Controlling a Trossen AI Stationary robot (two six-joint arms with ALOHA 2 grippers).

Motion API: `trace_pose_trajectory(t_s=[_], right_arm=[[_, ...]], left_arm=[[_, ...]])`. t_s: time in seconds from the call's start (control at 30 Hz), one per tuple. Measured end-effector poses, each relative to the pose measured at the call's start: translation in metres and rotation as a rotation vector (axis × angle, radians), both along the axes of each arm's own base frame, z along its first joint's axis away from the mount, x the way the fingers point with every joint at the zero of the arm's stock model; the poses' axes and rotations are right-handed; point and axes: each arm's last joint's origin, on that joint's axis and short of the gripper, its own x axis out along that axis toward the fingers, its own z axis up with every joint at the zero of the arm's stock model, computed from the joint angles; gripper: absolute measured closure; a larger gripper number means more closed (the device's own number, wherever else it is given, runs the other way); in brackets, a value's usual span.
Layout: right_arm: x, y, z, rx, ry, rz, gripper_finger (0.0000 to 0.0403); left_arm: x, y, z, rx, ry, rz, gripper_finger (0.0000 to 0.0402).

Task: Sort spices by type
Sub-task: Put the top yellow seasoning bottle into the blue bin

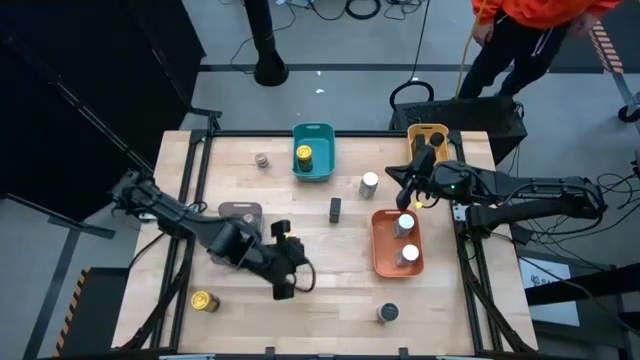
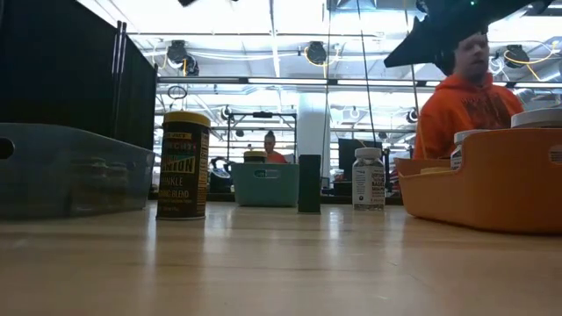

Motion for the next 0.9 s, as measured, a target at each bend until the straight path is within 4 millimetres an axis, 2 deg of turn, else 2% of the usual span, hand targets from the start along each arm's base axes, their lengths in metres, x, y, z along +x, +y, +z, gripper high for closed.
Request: trace_pose_trajectory(t_s=[0.07, 0.17, 0.27, 0.37, 0.6, 0.67, 0.77, 0.9], right_arm=[[-0.001, 0.0, 0.0, -0.005, 0.0, 0.003, 0.0403], [-0.003, 0.0, 0.002, 0.014, -0.022, -0.002, 0.0403], [-0.004, 0.001, 0.002, 0.035, -0.023, -0.004, 0.0403], [-0.003, 0.003, 0.001, 0.035, -0.015, 0.006, 0.0403], [-0.003, 0.004, 0.001, 0.039, -0.017, 0.008, 0.0403], [-0.003, 0.004, 0.0, 0.04, -0.011, 0.007, 0.0403], [-0.004, 0.004, -0.001, 0.041, -0.002, 0.007, 0.0403], [-0.004, 0.004, -0.002, 0.042, 0.01, 0.007, 0.0403]], left_arm=[[-0.001, 0.008, -0.004, -0.024, 0.068, 0.013, 0.0397], [-0.008, 0.018, -0.01, 0.029, 0.171, 0.071, 0.0384], [-0.015, 0.028, -0.015, 0.051, 0.285, 0.132, 0.0354], [-0.021, 0.034, -0.018, 0.065, 0.359, 0.158, 0.0306], [-0.016, 0.041, -0.025, 0.085, 0.343, 0.165, 0.0152], [-0.015, 0.045, -0.028, 0.09, 0.335, 0.178, 0.012], [-0.011, 0.049, -0.036, 0.078, 0.32, 0.178, 0.0095], [-0.008, 0.054, -0.039, 0.054, 0.314, 0.156, 0.0089]])
